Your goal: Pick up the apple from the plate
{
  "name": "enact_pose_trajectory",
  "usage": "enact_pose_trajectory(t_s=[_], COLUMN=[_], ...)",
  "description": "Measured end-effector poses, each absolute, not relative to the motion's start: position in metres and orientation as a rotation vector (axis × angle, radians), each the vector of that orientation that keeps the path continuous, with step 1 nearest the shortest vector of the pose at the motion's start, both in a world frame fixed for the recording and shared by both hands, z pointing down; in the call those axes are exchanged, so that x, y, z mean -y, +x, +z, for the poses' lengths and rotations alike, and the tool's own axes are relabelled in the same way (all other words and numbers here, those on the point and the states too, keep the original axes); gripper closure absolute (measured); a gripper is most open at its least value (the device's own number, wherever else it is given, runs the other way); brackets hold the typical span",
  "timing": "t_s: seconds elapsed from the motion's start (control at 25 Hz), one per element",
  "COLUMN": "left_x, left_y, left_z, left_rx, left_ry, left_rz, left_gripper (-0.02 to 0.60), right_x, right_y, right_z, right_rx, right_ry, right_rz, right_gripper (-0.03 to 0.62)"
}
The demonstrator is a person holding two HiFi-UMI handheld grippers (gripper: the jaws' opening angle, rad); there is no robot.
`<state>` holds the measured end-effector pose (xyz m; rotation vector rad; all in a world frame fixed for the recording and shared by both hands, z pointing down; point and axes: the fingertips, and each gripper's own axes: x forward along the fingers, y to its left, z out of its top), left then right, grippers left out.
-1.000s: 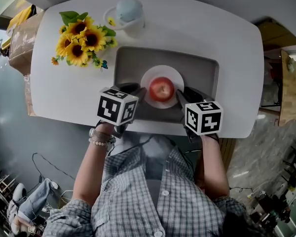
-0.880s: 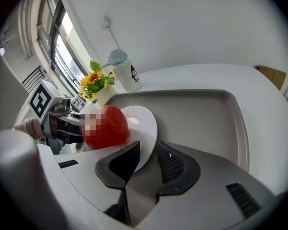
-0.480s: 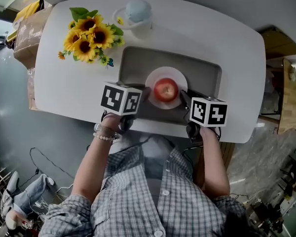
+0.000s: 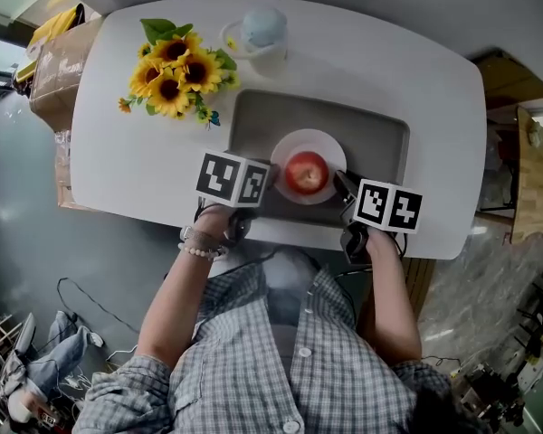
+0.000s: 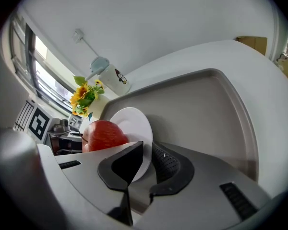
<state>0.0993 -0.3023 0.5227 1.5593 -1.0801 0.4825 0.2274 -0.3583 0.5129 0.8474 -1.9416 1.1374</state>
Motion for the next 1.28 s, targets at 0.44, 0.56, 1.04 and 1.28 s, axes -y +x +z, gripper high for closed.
enact_pose_trajectory(t_s=[0.44, 0.56, 1.04, 1.28], left_x=[0.293, 0.289, 0.271, 0.257], left_y=[0.074, 0.066, 0.014, -0.017], left_z=[0.511, 0.508, 0.497, 0.495], left_rx=[1.090, 1.089, 1.128, 1.156], left_ry=[1.519, 1.514, 1.487, 1.459], left_rz=[0.421, 0.406, 0.368, 0.336], left_gripper=[0.537, 0.538, 0.538, 0.538], right_x=[0.346, 0.341, 0.323, 0.312], right_y=[0.205, 0.197, 0.146, 0.113], right_z=[0.505, 0.503, 0.493, 0.487], right_rx=[1.904, 1.891, 1.894, 1.909], right_ry=[0.863, 0.857, 0.802, 0.754], right_rz=[1.158, 1.178, 1.224, 1.206], right_gripper=[0.530, 0.530, 0.534, 0.537])
